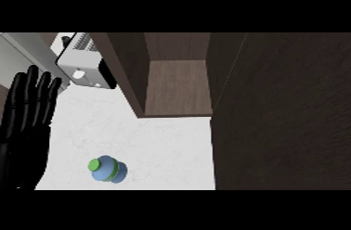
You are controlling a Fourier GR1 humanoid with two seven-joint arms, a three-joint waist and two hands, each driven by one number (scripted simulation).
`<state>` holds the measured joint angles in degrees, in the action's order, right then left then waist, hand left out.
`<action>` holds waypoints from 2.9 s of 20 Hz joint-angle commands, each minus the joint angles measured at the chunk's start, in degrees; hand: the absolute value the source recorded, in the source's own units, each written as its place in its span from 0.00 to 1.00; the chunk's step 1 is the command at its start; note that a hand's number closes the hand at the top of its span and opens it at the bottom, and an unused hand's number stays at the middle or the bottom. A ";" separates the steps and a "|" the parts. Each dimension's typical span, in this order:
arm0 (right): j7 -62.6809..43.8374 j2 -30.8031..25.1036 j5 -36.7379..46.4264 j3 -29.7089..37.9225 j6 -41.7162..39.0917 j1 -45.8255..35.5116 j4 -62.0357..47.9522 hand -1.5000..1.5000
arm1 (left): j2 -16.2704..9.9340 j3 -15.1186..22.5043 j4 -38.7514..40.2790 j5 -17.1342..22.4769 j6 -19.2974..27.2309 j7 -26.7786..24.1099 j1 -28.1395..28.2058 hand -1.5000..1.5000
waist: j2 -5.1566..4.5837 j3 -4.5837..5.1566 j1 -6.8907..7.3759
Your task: Pick up the bottled water, place it into the cabinet and close the cabinet
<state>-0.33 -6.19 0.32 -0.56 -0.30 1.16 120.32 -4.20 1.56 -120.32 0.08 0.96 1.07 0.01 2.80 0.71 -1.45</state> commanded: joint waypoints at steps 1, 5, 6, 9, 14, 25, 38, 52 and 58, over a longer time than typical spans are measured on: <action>-4.16 -0.06 0.41 -0.14 1.08 0.66 7.04 0.00 | -1.59 -0.72 -2.35 5.68 -4.76 -1.78 -0.08 0.00 | -2.59 -0.66 1.15; 2.60 0.99 0.18 -2.20 -1.30 6.91 4.83 0.00 | -8.22 -0.50 -3.27 19.80 -20.47 -4.49 5.38 0.00 | -2.51 -0.60 1.32; -0.38 -0.46 -0.41 -1.54 -1.81 6.33 6.82 0.00 | -10.66 -0.28 -4.22 23.25 -25.09 -4.76 7.70 0.00 | -2.28 -0.47 1.62; -2.84 -0.97 -6.56 -6.56 -7.58 7.76 7.18 0.00 | -11.21 1.95 -2.15 32.31 -27.13 3.27 12.05 0.00 | -2.54 -0.60 1.91; -6.78 -0.58 -5.67 -10.36 -7.22 13.15 16.04 0.00 | -17.62 -5.59 -9.94 45.48 -32.75 5.45 22.65 0.00 | -2.41 -0.67 2.04; -18.24 1.60 -0.46 -18.33 -3.84 10.48 23.82 0.00 | -23.52 -17.26 -13.99 59.77 -30.81 15.37 23.96 0.00 | -2.68 -0.71 1.64; -25.15 3.00 1.91 -19.51 -0.23 5.15 26.48 0.00 | -11.54 -13.42 -1.15 38.20 -42.62 14.12 17.98 0.00 | -2.75 -0.67 1.36; -23.80 1.53 5.72 -25.53 1.81 9.93 29.24 0.00 | -4.25 -12.87 18.39 16.34 -47.74 2.87 11.44 0.00 | -2.66 -0.66 0.98; -21.62 -1.47 0.76 -21.58 0.07 11.18 29.21 0.00 | -4.73 -13.39 30.28 8.14 -48.53 -4.62 7.44 0.00 | -2.75 -0.69 1.01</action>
<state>-20.41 -5.06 1.74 -24.62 1.05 9.72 142.49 -9.58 -12.20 -94.98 13.42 -47.06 0.48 8.49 0.07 0.05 -0.51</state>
